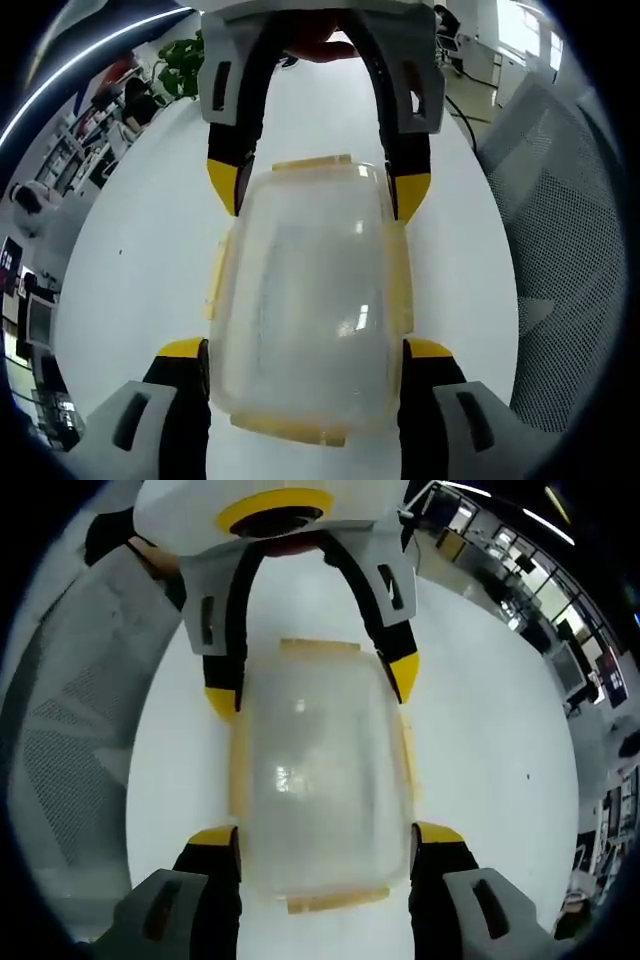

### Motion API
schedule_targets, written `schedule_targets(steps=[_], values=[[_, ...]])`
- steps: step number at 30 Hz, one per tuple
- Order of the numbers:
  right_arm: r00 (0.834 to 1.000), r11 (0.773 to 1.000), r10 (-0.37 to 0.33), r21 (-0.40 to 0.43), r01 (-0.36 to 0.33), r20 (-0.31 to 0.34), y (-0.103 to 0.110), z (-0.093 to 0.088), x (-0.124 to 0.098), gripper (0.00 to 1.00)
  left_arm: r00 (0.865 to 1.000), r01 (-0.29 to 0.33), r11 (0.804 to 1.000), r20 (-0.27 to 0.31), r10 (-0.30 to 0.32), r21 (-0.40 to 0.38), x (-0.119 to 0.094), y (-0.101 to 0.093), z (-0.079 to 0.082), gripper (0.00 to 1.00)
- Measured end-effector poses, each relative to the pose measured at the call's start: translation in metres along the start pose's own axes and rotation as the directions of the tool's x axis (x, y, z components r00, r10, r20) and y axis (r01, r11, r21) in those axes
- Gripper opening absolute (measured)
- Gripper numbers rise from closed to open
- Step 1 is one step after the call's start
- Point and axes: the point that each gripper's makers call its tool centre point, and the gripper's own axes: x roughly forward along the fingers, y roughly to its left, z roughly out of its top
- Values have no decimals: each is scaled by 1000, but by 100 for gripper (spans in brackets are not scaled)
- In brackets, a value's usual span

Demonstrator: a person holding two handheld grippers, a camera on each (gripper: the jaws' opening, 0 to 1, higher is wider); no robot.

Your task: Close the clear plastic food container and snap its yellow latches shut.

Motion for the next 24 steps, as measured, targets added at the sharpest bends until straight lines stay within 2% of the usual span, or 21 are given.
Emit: schedule_targets(steps=[24], values=[[1000, 1000, -3, -12, 3, -2, -25, 3, 6, 69, 1000, -1, 1000, 10, 1, -11, 5, 24, -3, 78]])
